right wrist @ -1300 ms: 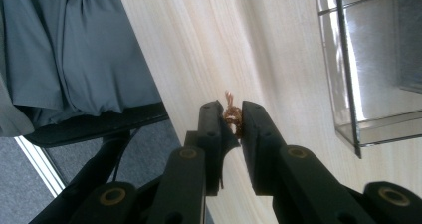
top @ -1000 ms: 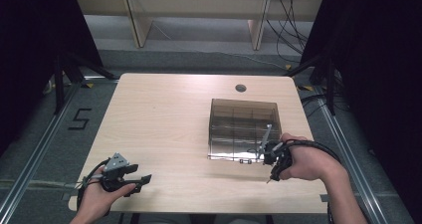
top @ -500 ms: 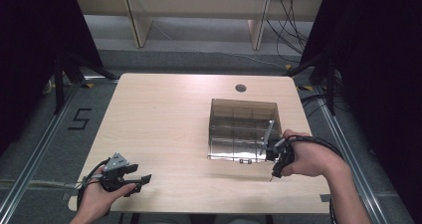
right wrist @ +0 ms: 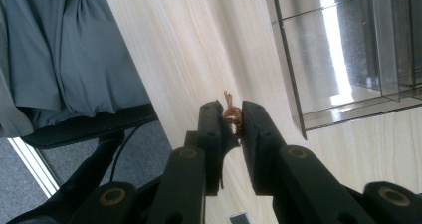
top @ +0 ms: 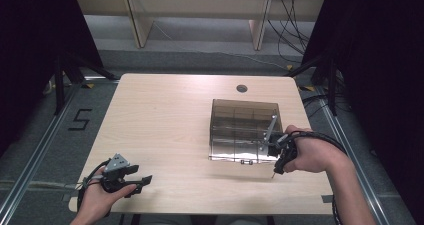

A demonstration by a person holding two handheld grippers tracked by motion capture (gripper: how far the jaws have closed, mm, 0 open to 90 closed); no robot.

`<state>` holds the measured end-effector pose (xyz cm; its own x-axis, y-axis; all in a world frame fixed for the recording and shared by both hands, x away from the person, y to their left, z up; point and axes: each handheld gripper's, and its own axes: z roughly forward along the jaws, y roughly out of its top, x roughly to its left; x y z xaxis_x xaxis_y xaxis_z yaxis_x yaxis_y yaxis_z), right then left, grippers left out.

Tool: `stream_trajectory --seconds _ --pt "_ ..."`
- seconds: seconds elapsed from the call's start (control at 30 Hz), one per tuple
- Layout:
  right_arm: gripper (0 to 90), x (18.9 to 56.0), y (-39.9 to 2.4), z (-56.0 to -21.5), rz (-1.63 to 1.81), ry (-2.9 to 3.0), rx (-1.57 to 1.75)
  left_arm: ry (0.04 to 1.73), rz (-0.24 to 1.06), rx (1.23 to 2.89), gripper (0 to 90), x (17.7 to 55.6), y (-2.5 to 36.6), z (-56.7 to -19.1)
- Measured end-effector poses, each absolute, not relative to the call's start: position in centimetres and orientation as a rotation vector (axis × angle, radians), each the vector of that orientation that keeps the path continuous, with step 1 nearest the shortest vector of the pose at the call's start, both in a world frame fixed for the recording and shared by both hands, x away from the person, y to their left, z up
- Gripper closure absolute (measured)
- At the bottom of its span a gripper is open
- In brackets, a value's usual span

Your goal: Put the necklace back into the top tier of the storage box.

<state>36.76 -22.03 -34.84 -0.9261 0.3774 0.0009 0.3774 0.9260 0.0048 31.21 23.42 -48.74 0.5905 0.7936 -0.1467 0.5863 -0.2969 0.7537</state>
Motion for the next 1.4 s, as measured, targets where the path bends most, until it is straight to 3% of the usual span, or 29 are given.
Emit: stream_trajectory --seconds 1.4 --pt "79.6 38.6 -21.9 -32.9 0.057 3.066 0.618 1.095 0.329 2.007 32.7 31.2 23.4 -48.8"
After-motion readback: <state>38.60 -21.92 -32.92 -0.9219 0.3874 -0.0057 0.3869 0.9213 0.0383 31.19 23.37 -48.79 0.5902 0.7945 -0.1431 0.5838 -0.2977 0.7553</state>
